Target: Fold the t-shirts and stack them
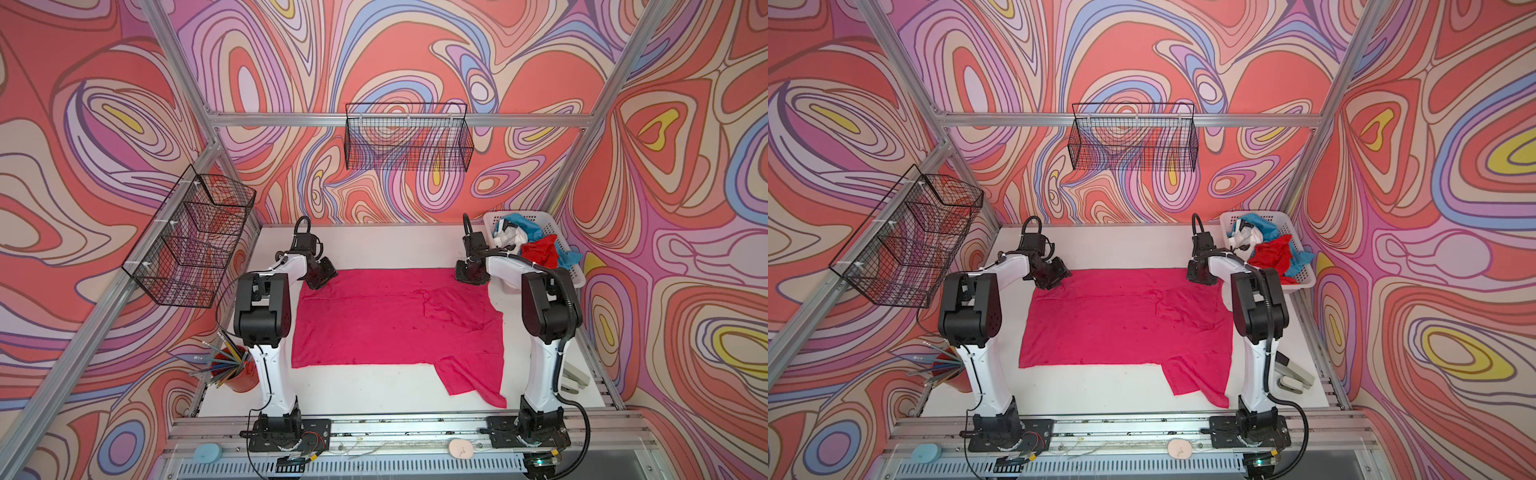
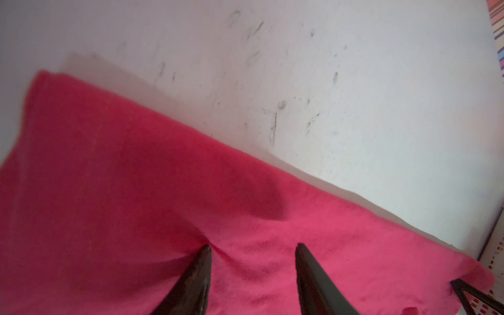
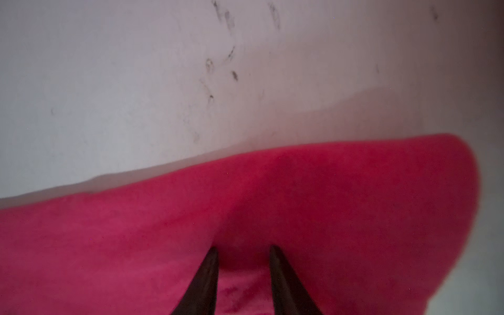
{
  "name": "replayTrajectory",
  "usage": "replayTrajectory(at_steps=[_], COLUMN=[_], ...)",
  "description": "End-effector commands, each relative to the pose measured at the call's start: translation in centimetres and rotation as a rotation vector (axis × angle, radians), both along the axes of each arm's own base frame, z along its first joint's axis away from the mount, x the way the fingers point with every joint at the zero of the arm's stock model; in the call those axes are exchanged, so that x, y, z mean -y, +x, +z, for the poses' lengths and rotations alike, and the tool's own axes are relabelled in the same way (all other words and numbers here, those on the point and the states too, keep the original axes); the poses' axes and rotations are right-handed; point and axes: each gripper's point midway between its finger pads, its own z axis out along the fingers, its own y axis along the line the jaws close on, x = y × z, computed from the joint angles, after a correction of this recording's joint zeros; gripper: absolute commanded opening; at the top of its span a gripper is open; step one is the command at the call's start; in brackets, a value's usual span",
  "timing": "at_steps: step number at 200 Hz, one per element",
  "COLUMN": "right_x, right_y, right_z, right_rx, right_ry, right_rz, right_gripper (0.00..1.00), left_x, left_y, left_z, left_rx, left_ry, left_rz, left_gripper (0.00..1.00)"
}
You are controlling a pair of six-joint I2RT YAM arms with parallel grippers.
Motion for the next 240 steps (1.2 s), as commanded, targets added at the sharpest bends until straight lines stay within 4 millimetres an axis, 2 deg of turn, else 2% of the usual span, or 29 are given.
replayTrajectory(at_steps=[1,45,76,97,113,124,136,148,163,167,174,180,210,240], right_x=[1.7,1.2,0.8,0.4,0.0,-0.2,-0.1,-0.2,-0.4,-0.3,-0.2,0.0,1.1,1.4], right_y=[0.4,3.2,5.7,7.3,7.6,7.0,5.4,3.0,-1.0,-2.4,-4.6,-6.5,-15.7,-23.1], right_z=[-1.6,-3.3,-3.6,-2.0,0.7,2.7,4.8,6.1,7.2,6.6,7.0,6.9,6.0,4.0], right_rx=[-0.023,-0.026,-0.008,0.021,0.057,0.073,0.075,0.060,0.028,0.001,-0.014,-0.032,-0.128,-0.232], right_ry=[-0.048,-0.042,-0.047,-0.039,-0.018,-0.003,0.009,0.036,0.079,0.088,0.103,0.113,0.152,0.217], right_rz=[-0.024,-0.009,0.010,0.028,0.037,0.044,0.044,0.043,0.032,0.024,0.011,-0.003,-0.099,-0.210], right_gripper=[0.34,0.34,0.34,0.35,0.36,0.37,0.39,0.41,0.42,0.42,0.43,0.46,0.50,0.50], left_x=[-1.8,-1.8,-1.6,-1.4,-1.0,-0.7,-0.4,-0.2,0.2,0.3,0.4,0.5,0.2,0.0], left_y=[-2.3,-1.0,-0.1,0.7,1.3,1.5,1.5,1.0,-0.5,-1.0,-2.0,-3.2,-9.8,-16.5], left_z=[-4.3,-4.4,-4.3,-3.6,-2.1,-0.4,1.8,4.2,6.3,6.8,7.4,7.5,7.1,4.8], left_rx=[-0.156,-0.150,-0.136,-0.112,-0.067,-0.024,0.029,0.077,0.106,0.110,0.115,0.106,0.042,-0.065], left_ry=[0.076,0.066,0.053,0.037,0.019,0.010,0.007,0.017,0.018,0.018,0.016,0.018,0.020,-0.005], left_rz=[0.029,0.032,0.035,0.033,0.026,0.016,0.006,-0.005,-0.014,-0.014,-0.015,-0.013,0.021,0.100], left_gripper=[0.52,0.52,0.52,0.53,0.56,0.58,0.61,0.63,0.66,0.66,0.67,0.67,0.67,0.65])
